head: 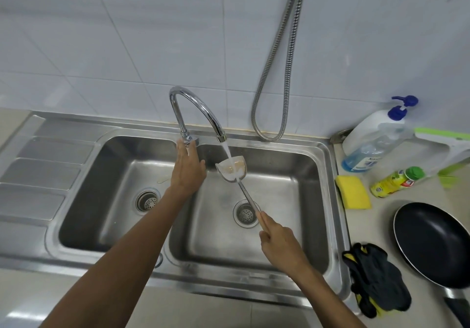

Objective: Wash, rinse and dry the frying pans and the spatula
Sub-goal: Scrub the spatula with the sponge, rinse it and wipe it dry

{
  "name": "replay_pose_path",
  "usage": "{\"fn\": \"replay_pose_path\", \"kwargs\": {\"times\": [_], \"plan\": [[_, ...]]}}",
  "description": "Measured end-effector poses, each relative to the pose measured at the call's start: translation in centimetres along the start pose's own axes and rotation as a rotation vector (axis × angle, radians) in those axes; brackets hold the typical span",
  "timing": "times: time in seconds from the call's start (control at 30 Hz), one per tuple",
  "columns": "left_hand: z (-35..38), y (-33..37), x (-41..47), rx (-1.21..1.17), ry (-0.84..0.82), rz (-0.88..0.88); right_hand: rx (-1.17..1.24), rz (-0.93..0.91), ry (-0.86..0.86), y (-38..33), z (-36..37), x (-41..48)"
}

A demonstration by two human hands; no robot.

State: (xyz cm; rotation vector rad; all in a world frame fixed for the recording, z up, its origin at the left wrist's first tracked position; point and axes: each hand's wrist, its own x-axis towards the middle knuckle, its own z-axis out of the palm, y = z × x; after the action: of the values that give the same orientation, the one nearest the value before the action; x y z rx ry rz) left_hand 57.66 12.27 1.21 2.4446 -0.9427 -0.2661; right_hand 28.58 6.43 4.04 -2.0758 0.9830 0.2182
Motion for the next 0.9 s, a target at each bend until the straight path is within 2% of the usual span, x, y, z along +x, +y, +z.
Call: {"fn": "replay_pose_path", "kwargs": {"times": [0.13,0.33,0.73,0.9], "plan": [[0.4,0.2,0.6,-0.09,0.003,-0.039,0.008,-0.006,-0.008,0.2,0.3,0.1],[0.9,-0.4,1.1,-0.099,0.008,-0.011,-0.009,-0.006,-0.011,0.2,0.7,0.5],[-0.3,1.6,6.0,0.031,-0.09,0.046,-0.018,-0.027,-0.012,0.9,0.6,0.6],[-1.0,0.2,6.2,0.087,-0.142,0.104,0.011,-0.015,-0.006,0.8,0.7,0.4]]}}
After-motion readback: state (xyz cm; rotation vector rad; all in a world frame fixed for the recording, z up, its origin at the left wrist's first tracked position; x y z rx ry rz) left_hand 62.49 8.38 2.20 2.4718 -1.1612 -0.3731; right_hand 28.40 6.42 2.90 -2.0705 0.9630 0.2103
